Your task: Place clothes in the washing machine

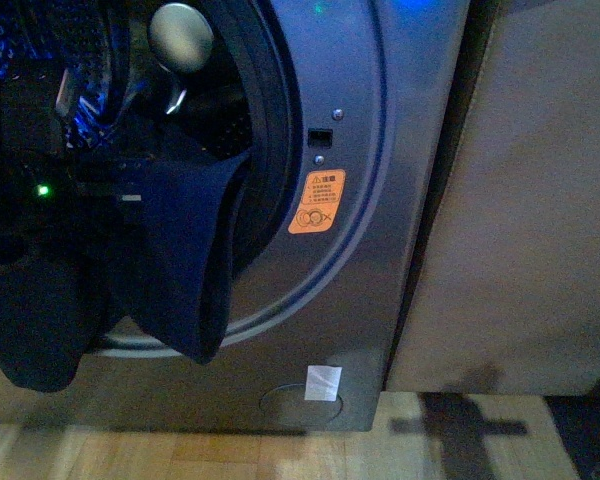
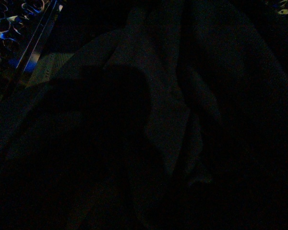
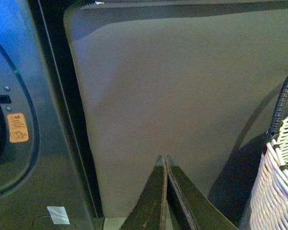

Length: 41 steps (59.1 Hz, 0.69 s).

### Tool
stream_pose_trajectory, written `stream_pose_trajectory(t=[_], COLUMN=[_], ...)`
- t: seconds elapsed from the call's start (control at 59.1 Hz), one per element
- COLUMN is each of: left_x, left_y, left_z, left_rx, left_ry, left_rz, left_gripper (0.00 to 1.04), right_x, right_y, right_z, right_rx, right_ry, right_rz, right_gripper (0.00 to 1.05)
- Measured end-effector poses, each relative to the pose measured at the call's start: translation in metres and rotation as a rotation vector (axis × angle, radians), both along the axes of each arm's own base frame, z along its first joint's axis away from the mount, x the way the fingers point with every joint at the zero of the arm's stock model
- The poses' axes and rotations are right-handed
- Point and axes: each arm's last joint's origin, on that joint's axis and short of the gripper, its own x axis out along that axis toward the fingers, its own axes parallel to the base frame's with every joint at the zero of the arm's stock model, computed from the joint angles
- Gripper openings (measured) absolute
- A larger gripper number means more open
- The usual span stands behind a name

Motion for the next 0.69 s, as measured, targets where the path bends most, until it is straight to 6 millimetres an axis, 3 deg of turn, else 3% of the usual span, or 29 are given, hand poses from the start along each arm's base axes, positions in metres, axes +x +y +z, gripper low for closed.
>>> stream_pose_trajectory(t=[0.186,0.322,0.457,0.576,0.694], left_x=[-0.026,-0.03,-0.01,0.016,0.031], left_y=[-0.004,-0.006,-0.002,0.001,-0.002], left_z=[0.011,0.018,0.015,-0.003,-0.008], left_rx=[-0.007,0.097,0.314,0.466,0.607], left_ry=[-0.017,-0.093,-0.185,-0.186,-0.28], left_rz=[-0.035,-0.002,0.068,0.104,0.102], left_gripper=[0.98,0.98,0.98,0.98,0.98], right_x=[0.0,0.0,0.0,0.0,0.0], right_y=[0.0,0.0,0.0,0.0,0.0], right_z=[0.0,0.0,0.0,0.0,0.0], right_rx=[0.0,0.0,0.0,0.0,0.0], right_ry=[0.0,0.0,0.0,0.0,0.0], right_rz=[0.0,0.0,0.0,0.0,0.0], right_gripper=[0.02,0.02,0.02,0.02,0.02])
